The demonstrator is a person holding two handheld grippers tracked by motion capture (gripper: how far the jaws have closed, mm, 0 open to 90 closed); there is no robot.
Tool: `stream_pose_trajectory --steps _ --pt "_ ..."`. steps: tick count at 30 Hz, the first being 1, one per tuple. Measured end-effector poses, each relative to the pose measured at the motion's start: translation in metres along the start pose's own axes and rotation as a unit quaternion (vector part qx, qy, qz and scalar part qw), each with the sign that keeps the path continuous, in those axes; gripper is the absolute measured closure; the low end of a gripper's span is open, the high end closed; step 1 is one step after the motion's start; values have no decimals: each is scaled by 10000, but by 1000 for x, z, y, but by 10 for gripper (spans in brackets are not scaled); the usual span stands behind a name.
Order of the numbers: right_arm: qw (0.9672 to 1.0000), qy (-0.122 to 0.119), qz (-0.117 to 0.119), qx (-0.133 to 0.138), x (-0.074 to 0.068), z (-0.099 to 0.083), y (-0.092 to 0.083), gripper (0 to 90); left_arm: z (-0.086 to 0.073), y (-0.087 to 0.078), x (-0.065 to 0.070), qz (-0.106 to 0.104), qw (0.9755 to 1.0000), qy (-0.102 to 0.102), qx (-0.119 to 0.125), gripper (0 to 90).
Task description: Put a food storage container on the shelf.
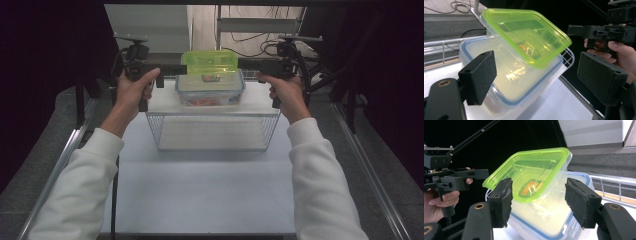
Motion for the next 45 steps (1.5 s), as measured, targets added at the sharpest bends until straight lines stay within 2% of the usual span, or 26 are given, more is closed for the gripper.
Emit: stream_pose_trajectory --steps 3,5,8,12,16,19,20,22,24,27,28,29,32,33,34,40,41,42,43,45 --pt "10000 -70 42 -39 -2 -5 -5 379 -7 -5 1 21 10000 61 -32 154" --pt "9999 -86 66 -84 -3 -10 -8 378 -11 -7 0 110 9999 96 -81 155" --pt "9998 -128 113 -114 -6 -15 -11 377 -16 -11 1 65 9999 123 -65 159" --pt "9994 -246 164 -151 -11 -23 -18 375 -22 -17 3 75 10000 47 -37 166" --pt "9990 -355 208 -187 -14 -33 -29 374 -32 -22 4 65 9999 57 -63 178" --pt "9984 -436 254 -249 -16 -46 -37 374 -46 -28 3 29 10000 31 -60 194" --pt "9984 -436 254 -249 -16 -46 -37 374 -46 -28 3 29 10000 31 -60 196" --pt "9982 -458 278 -284 -15 -52 -40 373 -57 -30 2 57 9999 82 -108 202" --pt "9980 -458 282 -337 -13 -59 -43 373 -65 -32 2 -33 9999 93 -139 204" --pt "9975 -459 322 -428 -10 -76 -47 373 -84 -37 2 -13 9995 234 -220 212" --pt "9975 -459 322 -428 -10 -76 -47 373 -84 -37 2 -13 9995 234 -220 213" --pt "9974 -464 320 -454 -10 -79 -48 373 -90 -38 2 -5 9992 290 -259 213" --pt "9966 -476 362 -564 -9 -97 -50 371 -108 -42 2 8 9987 361 -357 214" --pt "9960 -528 328 -635 -8 -108 -51 370 -120 -44 1 5 9985 376 -388 215" --pt "9960 -528 328 -635 -8 -108 -51 370 -120 -44 1 5 9985 376 -388 215" --pt "9938 -546 333 -904 -4 -146 -51 367 -164 -49 -8 38 9975 329 -631 219" --pt "9928 -564 294 -1012 -3 -159 -51 364 -176 -50 -12 38 9974 291 -663 219" --pt "9928 -564 294 -1012 -3 -159 -51 364 -176 -50 -12 38 9974 291 -663 219" --pt "9924 -575 274 -1050 -3 -164 -51 365 -186 -51 -14 36 9971 273 -708 219" --pt "9897 -631 167 -1275 -3 -191 -50 360 -207 -50 -22 131 9962 237 -824 220"
Point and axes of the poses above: each handheld gripper's, and its own axes: y roughly forward along the jaws, z roughly out of its top, x roughly to its right, the point moved 7 cm from there along y, roughly forward along the jaws, and after that the axes turned 4 degrees about -y, right-handed, at the moved point
